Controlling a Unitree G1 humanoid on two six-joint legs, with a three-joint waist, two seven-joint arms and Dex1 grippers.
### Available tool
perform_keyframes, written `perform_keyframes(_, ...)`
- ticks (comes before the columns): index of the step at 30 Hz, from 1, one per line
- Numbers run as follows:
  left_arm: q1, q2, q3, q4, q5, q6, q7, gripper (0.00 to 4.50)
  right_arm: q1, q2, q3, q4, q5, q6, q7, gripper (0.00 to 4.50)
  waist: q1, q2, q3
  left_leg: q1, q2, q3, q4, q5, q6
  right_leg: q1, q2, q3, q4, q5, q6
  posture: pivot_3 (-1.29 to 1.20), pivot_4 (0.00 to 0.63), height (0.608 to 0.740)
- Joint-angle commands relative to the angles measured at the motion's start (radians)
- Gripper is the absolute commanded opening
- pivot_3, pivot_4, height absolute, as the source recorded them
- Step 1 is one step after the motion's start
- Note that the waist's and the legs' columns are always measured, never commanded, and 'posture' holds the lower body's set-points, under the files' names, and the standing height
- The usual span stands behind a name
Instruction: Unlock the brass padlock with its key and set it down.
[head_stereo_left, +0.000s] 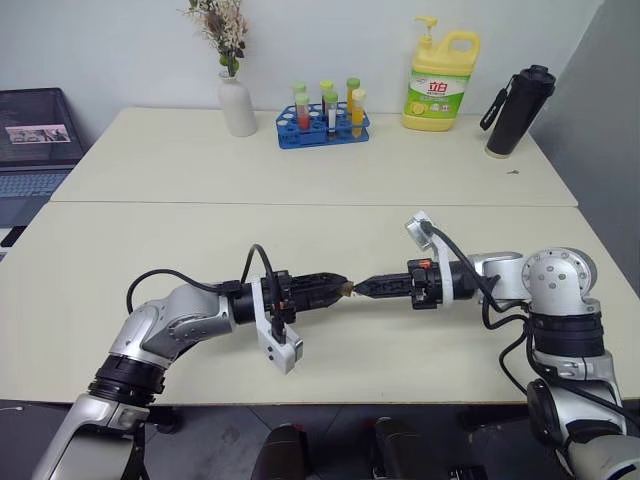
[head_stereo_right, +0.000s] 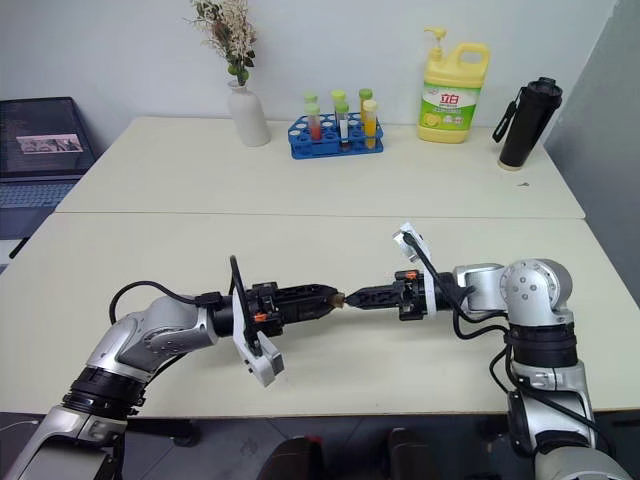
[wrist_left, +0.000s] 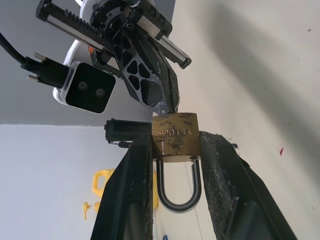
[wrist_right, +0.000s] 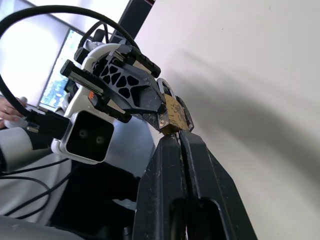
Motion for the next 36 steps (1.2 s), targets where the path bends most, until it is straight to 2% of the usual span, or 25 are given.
perform_keyframes(1,-0.007,0.004,-0.012,-0.033,-0.02,-0.001,0.013,0.96,0.023,-0.036,0.026,-0.079,-0.05,-0.13,0.049,0.39,0.0,0.0,0.0,0.0,0.0,0.0,0.0,0.0,0.0,0.0,0.0,0.0,0.0,0.0,0.0,0.0,0.15,0.74)
perform_keyframes(4,0.001,0.004,-0.012,-0.037,-0.037,0.015,0.008,0.96,0.06,-0.115,0.076,-0.143,-0.146,-0.305,0.14,1.23,0.001,0.0,0.0,0.0,0.0,0.0,0.0,0.0,0.0,0.0,0.0,0.0,0.0,0.0,0.0,0.0,0.15,0.74)
perform_keyframes(9,0.01,0.006,-0.013,-0.049,-0.063,0.04,0.006,0.96,0.129,-0.202,0.108,-0.21,-0.215,-0.467,0.248,3.02,0.001,0.0,0.0,0.0,0.0,0.0,0.0,0.0,0.0,0.0,0.0,0.0,0.0,0.0,0.0,0.0,0.15,0.74)
perform_keyframes(17,0.001,-0.008,-0.02,-0.053,-0.081,0.072,0.008,0.96,0.207,-0.097,0.145,-0.268,-0.255,-0.533,0.151,3.06,-0.002,0.0,0.0,0.001,0.001,0.0,0.0,0.0,0.0,0.0,0.0,0.0,0.001,0.0,0.0,0.0,0.15,0.74)
perform_keyframes(30,0.01,-0.008,-0.021,-0.066,-0.074,0.075,0.011,0.96,0.184,0.003,0.14,-0.219,-0.243,-0.506,0.106,3.06,0.0,0.0,0.0,0.0,0.0,0.0,0.0,0.0,0.0,0.0,0.0,0.0,0.0,0.0,0.0,0.0,0.15,0.74)
perform_keyframes(33,0.013,-0.003,-0.02,-0.067,-0.066,0.067,0.011,0.96,0.182,0.013,0.13,-0.213,-0.233,-0.497,0.102,2.47,0.0,0.0,0.0,0.0,0.0,0.0,0.0,0.0,0.0,0.0,0.0,0.0,0.0,0.0,0.0,0.0,0.15,0.74)
perform_keyframes(36,0.02,-0.004,-0.022,-0.069,-0.071,0.068,0.01,0.96,0.177,0.021,0.123,-0.208,-0.223,-0.49,0.104,1.4,0.0,0.0,0.0,0.0,0.0,0.0,0.0,0.0,0.0,0.0,0.0,0.0,0.0,0.0,0.0,0.0,0.15,0.74)
